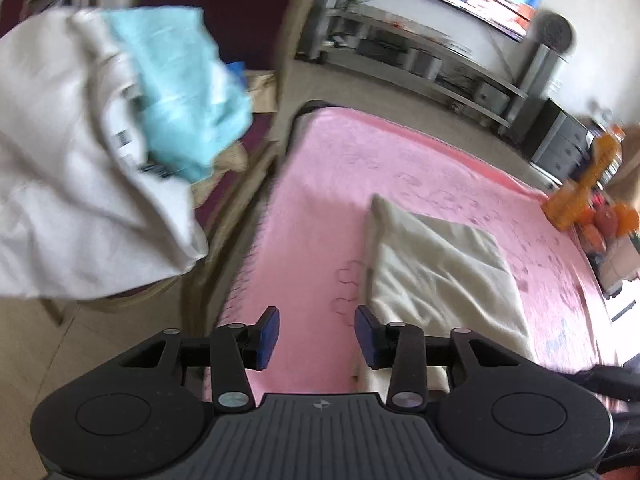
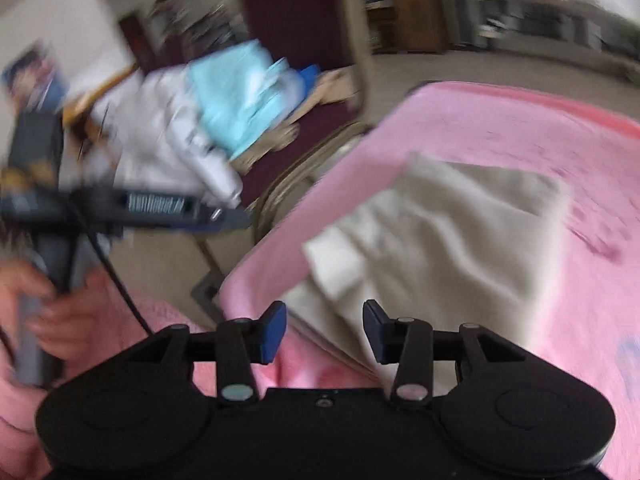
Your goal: Fold clothes
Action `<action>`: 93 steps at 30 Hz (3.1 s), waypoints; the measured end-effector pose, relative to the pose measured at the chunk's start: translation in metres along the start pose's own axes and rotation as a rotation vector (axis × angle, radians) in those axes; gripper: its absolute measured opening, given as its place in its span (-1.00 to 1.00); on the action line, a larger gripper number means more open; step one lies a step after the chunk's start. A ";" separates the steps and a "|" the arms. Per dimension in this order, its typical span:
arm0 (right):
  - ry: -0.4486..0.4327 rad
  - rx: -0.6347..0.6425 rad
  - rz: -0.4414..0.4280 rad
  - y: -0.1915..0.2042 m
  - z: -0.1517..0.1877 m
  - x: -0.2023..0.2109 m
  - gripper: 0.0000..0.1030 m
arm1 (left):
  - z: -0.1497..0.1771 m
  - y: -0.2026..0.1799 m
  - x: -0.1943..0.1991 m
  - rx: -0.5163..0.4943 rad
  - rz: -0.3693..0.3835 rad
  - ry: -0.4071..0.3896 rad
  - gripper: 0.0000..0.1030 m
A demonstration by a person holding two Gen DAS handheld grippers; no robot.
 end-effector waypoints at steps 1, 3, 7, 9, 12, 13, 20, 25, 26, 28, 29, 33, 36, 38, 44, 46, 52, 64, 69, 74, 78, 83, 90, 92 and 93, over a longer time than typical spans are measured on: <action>-0.011 -0.037 0.023 -0.011 0.001 0.005 -0.21 | -0.001 -0.010 -0.002 -0.034 0.030 0.004 -0.52; -0.034 -0.111 0.069 -0.032 0.004 0.015 -0.49 | -0.003 -0.034 -0.011 -0.107 0.072 0.014 -0.59; -0.070 -0.236 0.149 -0.070 0.010 0.030 -0.58 | -0.001 -0.076 -0.042 -0.282 0.020 0.051 -0.54; -0.044 -0.197 0.171 -0.067 0.013 0.015 -0.57 | 0.008 -0.087 -0.065 -0.386 -0.079 0.094 -0.54; 0.020 -0.095 0.215 -0.063 0.024 -0.008 -0.55 | 0.039 -0.079 -0.088 -0.517 -0.205 0.252 -0.54; 0.059 -0.058 0.227 -0.064 0.031 -0.012 -0.54 | 0.044 -0.074 -0.085 -0.526 -0.209 0.265 -0.54; 0.102 -0.107 0.241 -0.087 0.055 0.027 -0.35 | 0.039 -0.043 -0.041 -0.334 -0.097 0.202 -0.53; -0.025 -0.184 0.140 -0.083 0.035 0.046 -0.75 | 0.023 -0.068 -0.020 -0.286 0.095 0.049 -0.56; -0.026 -0.186 0.110 -0.079 0.031 0.041 -0.75 | 0.027 -0.080 -0.027 -0.304 0.118 0.062 -0.58; -0.003 -0.166 0.080 -0.067 0.030 0.023 -0.75 | 0.041 -0.102 -0.045 -0.366 0.141 0.129 -0.57; 0.019 -0.156 0.075 -0.063 0.032 0.011 -0.75 | 0.052 -0.111 -0.056 -0.412 0.130 0.173 -0.56; 0.113 -0.118 0.116 -0.058 0.053 -0.018 -0.77 | 0.082 -0.119 -0.064 -0.602 0.049 0.257 -0.56; 0.156 -0.086 0.137 -0.054 0.058 -0.004 -0.77 | 0.087 -0.113 -0.052 -0.590 0.079 0.297 -0.55; 0.142 -0.090 0.152 -0.056 0.052 0.012 -0.76 | 0.069 -0.111 -0.037 -0.536 0.114 0.227 -0.55; -0.027 -0.056 0.183 -0.065 -0.013 0.071 -0.73 | 0.001 -0.113 -0.002 -0.406 0.177 -0.013 -0.52; -0.056 -0.031 0.194 -0.071 -0.030 0.078 -0.61 | -0.013 -0.116 -0.009 -0.393 0.156 -0.030 -0.39; -0.073 -0.099 0.192 -0.104 -0.051 0.044 -0.60 | -0.033 -0.123 -0.073 -0.331 0.120 0.084 -0.48; -0.006 -0.556 -0.229 -0.172 -0.060 -0.095 -1.00 | -0.056 -0.108 -0.184 -0.255 0.080 0.113 -0.74; -0.160 -0.750 -0.248 -0.234 -0.058 -0.105 -1.00 | -0.084 -0.074 -0.198 -0.070 0.025 0.026 -0.77; -0.316 -0.878 -0.116 -0.267 -0.050 -0.096 -0.97 | -0.097 -0.053 -0.199 -0.033 -0.235 -0.039 -0.82; -0.283 -0.848 -0.005 -0.263 -0.045 -0.072 -0.77 | -0.096 -0.049 -0.162 -0.025 -0.230 -0.039 -0.82; -0.191 -0.783 0.012 -0.239 -0.034 -0.017 -0.70 | -0.090 -0.050 -0.111 -0.051 -0.205 -0.053 -0.67; -0.096 -0.669 -0.003 -0.182 0.000 0.059 -0.53 | -0.012 -0.059 -0.052 -0.156 -0.091 -0.002 -0.54; -0.086 -0.629 -0.011 -0.165 0.011 0.067 -0.51 | 0.011 -0.055 -0.049 -0.125 -0.066 0.050 -0.54; -0.082 -0.602 0.004 -0.157 0.018 0.067 -0.50 | 0.021 -0.056 -0.050 -0.117 -0.055 0.072 -0.54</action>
Point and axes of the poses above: each gripper's, at about its wrist camera, not at the fingertips, and x roughly against the way its jaws point, y to its left, z to its underside, the point moved 7 cm from there along -x, roughly the way its jaws point, and after that the axes turned 3 degrees about y, right-handed, at the moved point
